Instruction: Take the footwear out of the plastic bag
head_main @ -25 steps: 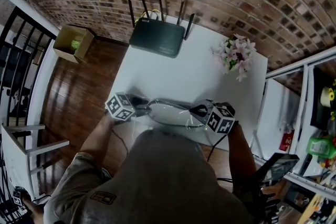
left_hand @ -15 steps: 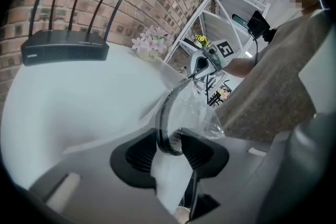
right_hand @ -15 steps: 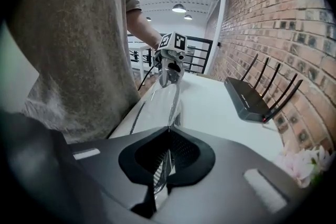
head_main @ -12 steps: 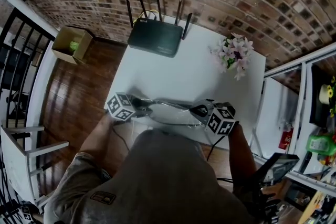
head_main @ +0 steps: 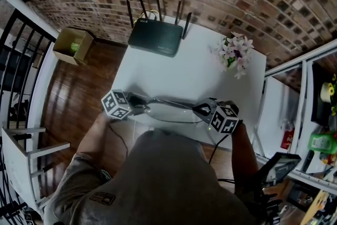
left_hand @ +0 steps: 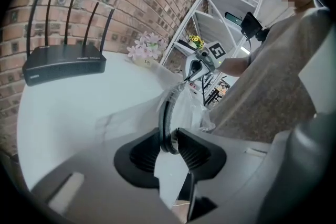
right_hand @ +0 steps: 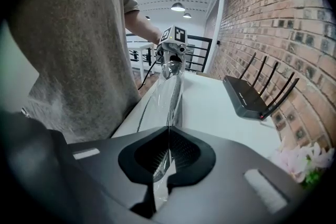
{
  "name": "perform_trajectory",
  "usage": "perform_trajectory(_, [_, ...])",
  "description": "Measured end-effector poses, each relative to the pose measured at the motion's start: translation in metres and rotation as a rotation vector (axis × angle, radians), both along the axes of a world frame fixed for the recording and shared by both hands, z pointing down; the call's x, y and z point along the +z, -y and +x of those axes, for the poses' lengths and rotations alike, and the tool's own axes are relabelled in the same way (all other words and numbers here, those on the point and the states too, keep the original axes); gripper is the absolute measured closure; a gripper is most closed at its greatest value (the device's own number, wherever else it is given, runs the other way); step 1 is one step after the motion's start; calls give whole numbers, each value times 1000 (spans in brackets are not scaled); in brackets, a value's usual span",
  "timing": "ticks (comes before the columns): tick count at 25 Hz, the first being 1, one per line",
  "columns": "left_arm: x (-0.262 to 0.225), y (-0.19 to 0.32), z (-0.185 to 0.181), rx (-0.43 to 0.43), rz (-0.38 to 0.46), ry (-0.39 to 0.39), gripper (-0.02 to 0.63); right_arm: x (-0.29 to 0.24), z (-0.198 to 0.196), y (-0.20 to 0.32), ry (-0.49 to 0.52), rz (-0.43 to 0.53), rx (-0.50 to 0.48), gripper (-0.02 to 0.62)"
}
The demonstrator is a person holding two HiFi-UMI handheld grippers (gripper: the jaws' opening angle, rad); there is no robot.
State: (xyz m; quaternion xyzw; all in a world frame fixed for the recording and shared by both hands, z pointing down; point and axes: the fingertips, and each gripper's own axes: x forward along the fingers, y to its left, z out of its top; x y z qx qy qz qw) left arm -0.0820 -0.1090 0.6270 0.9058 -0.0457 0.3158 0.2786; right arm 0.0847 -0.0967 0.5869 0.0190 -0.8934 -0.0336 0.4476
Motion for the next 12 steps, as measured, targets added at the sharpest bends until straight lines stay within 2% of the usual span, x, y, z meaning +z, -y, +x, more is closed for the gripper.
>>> perform_trajectory(12, [-13, 7, -17, 0, 51, 15, 512, -7, 16, 5, -51, 27, 22, 581])
